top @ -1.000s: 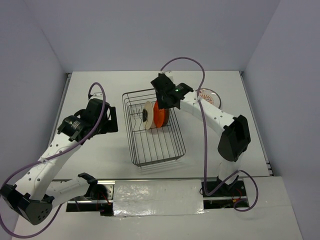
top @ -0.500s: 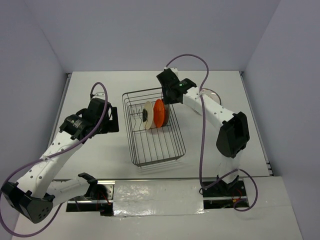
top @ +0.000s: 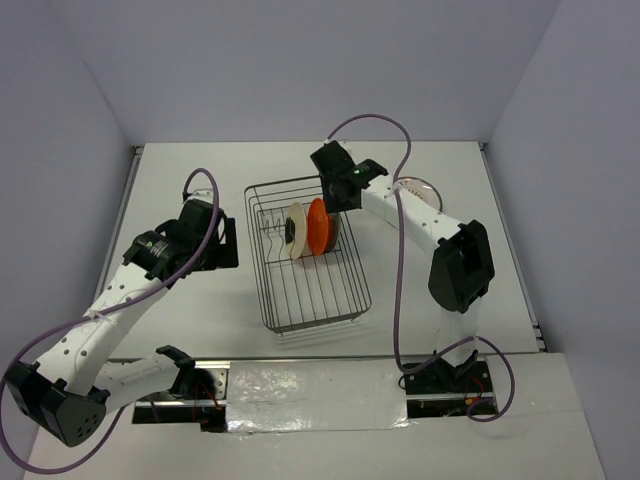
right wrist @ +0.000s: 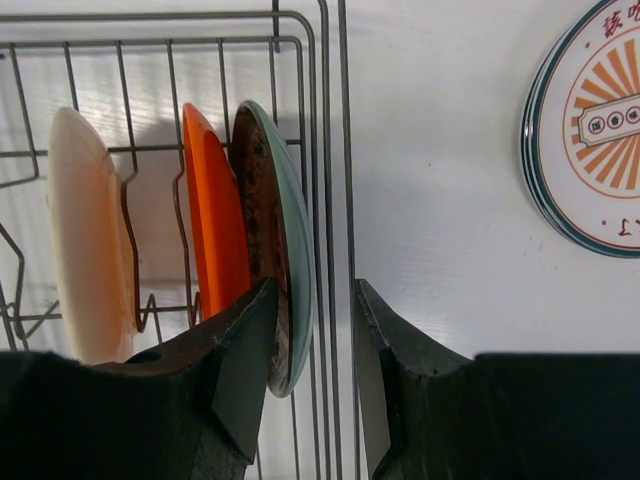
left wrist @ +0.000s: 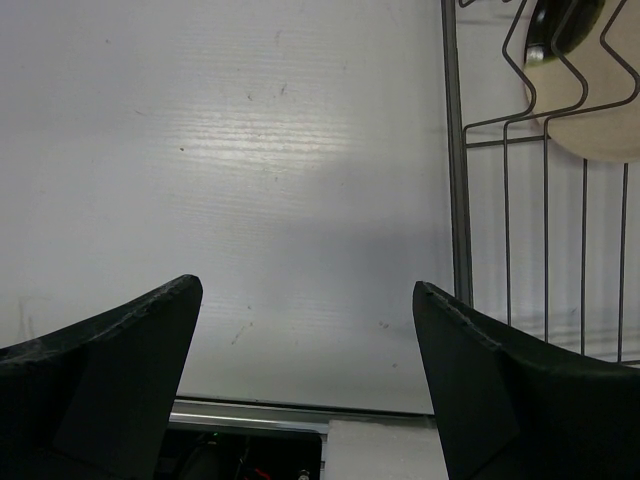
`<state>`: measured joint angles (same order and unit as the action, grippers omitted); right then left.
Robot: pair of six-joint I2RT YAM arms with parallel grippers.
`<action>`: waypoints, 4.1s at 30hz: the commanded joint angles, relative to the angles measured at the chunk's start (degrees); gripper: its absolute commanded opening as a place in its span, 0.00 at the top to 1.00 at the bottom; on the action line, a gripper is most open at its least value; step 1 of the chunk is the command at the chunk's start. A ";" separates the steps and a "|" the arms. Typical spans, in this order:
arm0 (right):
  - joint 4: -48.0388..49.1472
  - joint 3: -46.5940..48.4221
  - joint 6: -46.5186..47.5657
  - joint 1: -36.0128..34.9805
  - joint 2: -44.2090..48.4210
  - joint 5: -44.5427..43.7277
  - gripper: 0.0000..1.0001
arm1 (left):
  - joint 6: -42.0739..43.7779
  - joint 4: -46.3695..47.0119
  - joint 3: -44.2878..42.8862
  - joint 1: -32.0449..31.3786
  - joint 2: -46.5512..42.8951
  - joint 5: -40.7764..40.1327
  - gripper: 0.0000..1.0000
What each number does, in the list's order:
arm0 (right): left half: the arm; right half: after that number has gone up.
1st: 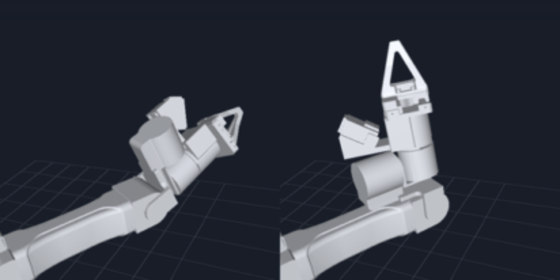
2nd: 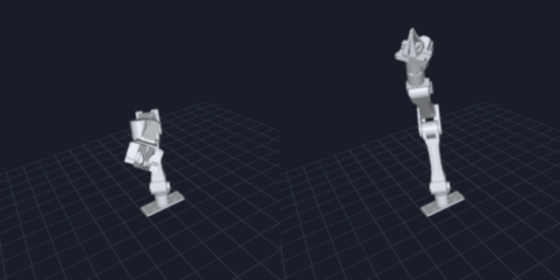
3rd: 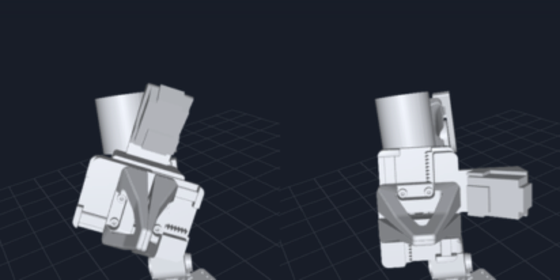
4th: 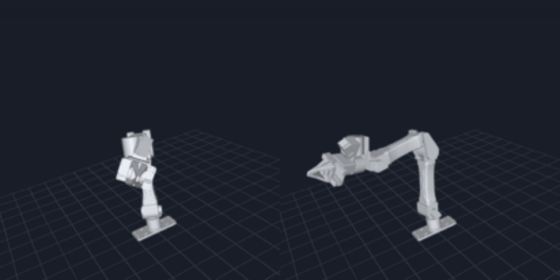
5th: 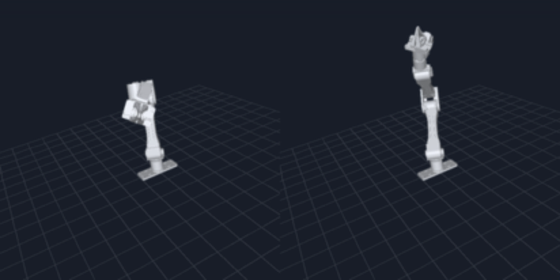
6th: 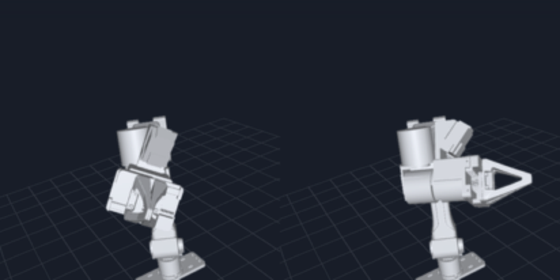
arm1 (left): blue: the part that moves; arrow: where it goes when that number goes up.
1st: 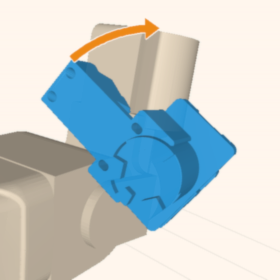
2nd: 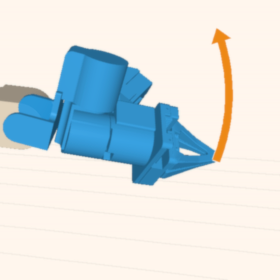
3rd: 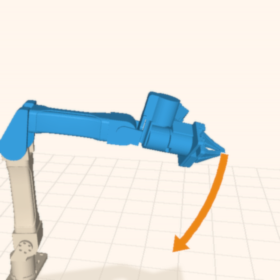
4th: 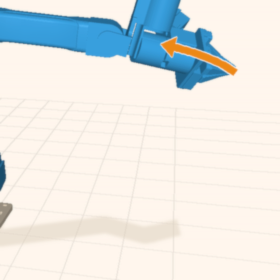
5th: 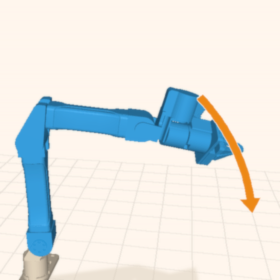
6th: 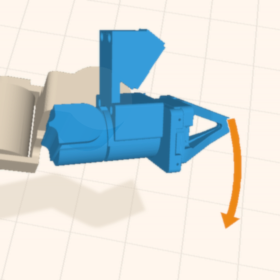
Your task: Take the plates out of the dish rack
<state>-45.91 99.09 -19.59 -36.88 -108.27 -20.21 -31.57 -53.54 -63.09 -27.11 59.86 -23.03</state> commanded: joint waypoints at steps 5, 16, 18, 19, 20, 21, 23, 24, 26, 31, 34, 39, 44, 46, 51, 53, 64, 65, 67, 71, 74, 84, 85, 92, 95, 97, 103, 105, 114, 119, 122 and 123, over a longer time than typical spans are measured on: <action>-0.14 -1.97 -1.06 -1.26 -1.77 -0.36 0.71 | 0.28 1.86 -0.19 0.22 0.26 -0.09 0.01; -19.11 15.06 -9.75 -2.58 0.86 -17.02 1.00 | 0.90 2.30 -0.37 0.22 1.05 0.09 0.01; -24.72 18.58 -11.86 -2.14 2.18 -20.30 1.00 | 0.99 2.65 -0.72 0.22 1.40 0.17 0.00; -25.88 18.77 -13.00 -0.92 4.27 -22.66 1.00 | 1.16 2.74 -1.07 0.31 1.84 0.26 0.00; -26.85 18.42 -13.71 -0.13 5.60 -23.29 1.00 | 1.25 2.91 -1.33 0.22 2.10 0.35 0.01; -26.95 15.46 -14.06 1.19 7.35 -23.56 1.00 | 1.34 3.09 -1.59 0.22 2.37 0.35 0.01; -24.16 9.14 -13.90 6.52 13.94 -21.29 1.00 | 1.51 3.26 -2.30 0.31 2.90 0.79 0.00; -18.31 0.40 -13.11 8.74 16.66 -18.41 1.00 | 1.60 3.35 -2.56 0.22 3.07 0.96 0.01; -11.00 -9.65 -11.00 13.92 25.10 -7.12 1.00 | 1.69 3.70 -3.27 0.22 3.34 1.49 0.01; 7.65 -38.84 -10.99 27.11 41.19 7.00 1.00 | 2.13 3.97 -3.80 0.48 3.34 2.02 0.01; 14.79 -50.55 -11.95 33.09 44.63 18.60 1.00 | 2.30 4.41 -2.92 0.57 3.25 2.46 0.00; 19.46 -60.94 -13.36 35.48 44.20 22.41 0.91 | 1.78 4.93 -1.78 0.66 2.99 3.34 0.01; 7.71 -56.04 -15.99 33.64 42.44 9.97 0.24 | 1.86 4.67 -1.69 0.57 2.64 3.17 0.01; 0.60 -48.78 -17.58 26.48 43.31 -2.87 0.20 | 1.87 4.58 -1.60 0.66 2.46 2.73 0.00; 0.11 -32.14 -11.36 9.84 39.38 -2.41 0.21 | 0.90 5.20 -1.07 0.66 2.98 2.46 0.01; -0.57 -23.19 -8.37 2.28 32.18 -2.02 0.27 | -0.50 4.85 -1.68 0.66 3.68 2.37 0.01; -10.43 6.11 -5.46 -9.00 2.19 -11.08 0.44 | 0.19 3.27 -2.04 0.75 1.76 1.05 0.00; -10.17 6.55 -5.28 -9.00 1.23 -11.08 0.45 | 0.28 3.27 -1.69 0.83 1.32 1.14 0.00; -9.90 7.52 -4.75 -9.08 -1.67 -10.99 0.48 | 0.46 3.00 -0.81 0.83 0.53 1.05 0.01; -12.01 9.54 -5.45 -9.08 -6.60 -13.98 0.53 | 0.72 2.39 0.25 0.92 -0.53 0.44 0.01; -12.54 9.81 -6.24 -9.26 -8.10 -14.77 0.65 | 1.16 2.21 0.69 0.92 -0.97 0.18 0.00; -19.11 16.83 -12.91 -9.08 -7.05 -19.95 1.00 | 2.04 2.47 -0.54 1.01 0.08 0.97 0.01; -20.96 18.32 -13.88 -9.08 -6.87 -21.61 1.00 | 2.13 2.56 -0.72 1.01 0.26 0.97 0.01; -35.46 26.97 -21.53 -4.54 0.06 -27.43 1.00 | 2.48 3.44 -1.77 1.10 1.84 1.40 0.01; -24.65 10.04 -19.70 3.62 12.43 -20.07 1.00 | 2.22 3.88 -2.30 1.10 2.37 2.19 0.01; -15.49 -1.39 -15.40 8.47 25.13 -13.93 1.00 | 2.22 4.32 -2.21 1.18 2.20 2.46 0.00; 11.27 -37.54 -8.01 24.46 47.87 12.27 1.00 | 2.48 5.11 -1.95 1.62 2.46 3.95 0.00; 13.65 -45.27 -7.30 27.81 50.87 18.50 1.00 | 2.74 5.46 -1.86 1.80 2.63 4.92 0.00; 24.29 -62.87 -4.93 40.05 50.27 30.92 0.91 | 2.74 6.25 -2.65 1.89 3.95 6.85 0.00; 21.15 -63.67 -4.92 40.58 47.71 29.63 0.45 | 2.92 5.99 -1.95 1.89 3.17 6.33 0.01; 12.73 -60.08 -4.93 38.31 47.45 17.02 0.25 | 2.75 5.90 -0.99 1.98 2.37 6.24 0.00; 10.34 -56.32 -4.67 37.25 45.62 13.91 0.23 | 2.74 5.99 -0.63 1.89 2.20 6.24 0.00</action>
<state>-30.28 36.45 -25.17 2.44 -61.08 3.40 -29.91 -48.77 -63.42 -25.52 63.57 -17.02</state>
